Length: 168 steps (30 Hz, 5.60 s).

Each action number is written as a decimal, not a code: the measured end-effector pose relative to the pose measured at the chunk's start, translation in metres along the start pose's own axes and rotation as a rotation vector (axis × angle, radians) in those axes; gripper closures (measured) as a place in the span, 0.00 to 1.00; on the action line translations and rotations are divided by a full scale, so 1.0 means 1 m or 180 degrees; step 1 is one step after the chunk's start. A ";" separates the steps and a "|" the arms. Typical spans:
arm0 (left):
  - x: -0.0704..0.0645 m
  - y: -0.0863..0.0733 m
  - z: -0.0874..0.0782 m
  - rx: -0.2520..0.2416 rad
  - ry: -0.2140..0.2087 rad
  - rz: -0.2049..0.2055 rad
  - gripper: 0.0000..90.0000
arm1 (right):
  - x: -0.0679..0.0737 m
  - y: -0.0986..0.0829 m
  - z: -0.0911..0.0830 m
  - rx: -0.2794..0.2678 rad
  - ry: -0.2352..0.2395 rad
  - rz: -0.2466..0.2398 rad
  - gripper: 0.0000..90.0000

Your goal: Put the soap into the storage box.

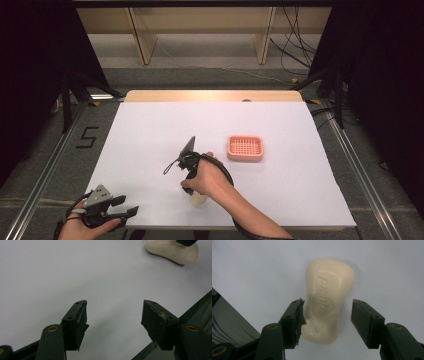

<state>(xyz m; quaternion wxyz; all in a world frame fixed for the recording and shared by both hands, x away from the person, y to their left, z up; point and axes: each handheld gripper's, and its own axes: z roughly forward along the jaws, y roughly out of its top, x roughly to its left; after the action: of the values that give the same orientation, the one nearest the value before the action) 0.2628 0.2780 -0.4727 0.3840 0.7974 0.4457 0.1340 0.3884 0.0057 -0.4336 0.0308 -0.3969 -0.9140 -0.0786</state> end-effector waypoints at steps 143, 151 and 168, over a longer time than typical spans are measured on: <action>0.001 0.000 -0.001 -0.0026 -0.0004 0.0010 0.41 | -0.133 -0.097 -0.057 0.0158 -0.0405 -0.2316 0.56; 0.001 0.000 -0.001 -0.0027 -0.0008 0.0011 0.41 | -0.136 -0.095 -0.057 0.0093 -0.0439 -0.2235 0.56; 0.001 0.001 -0.003 -0.0004 0.0005 0.0032 0.42 | -0.139 -0.090 -0.062 0.0065 -0.0609 -0.2081 0.56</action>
<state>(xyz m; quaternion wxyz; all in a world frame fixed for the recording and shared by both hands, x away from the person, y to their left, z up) 0.2627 0.2801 -0.4705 0.3834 0.7993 0.4420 0.1368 0.4172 -0.1657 -0.3996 -0.0779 -0.0881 -0.9923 -0.0375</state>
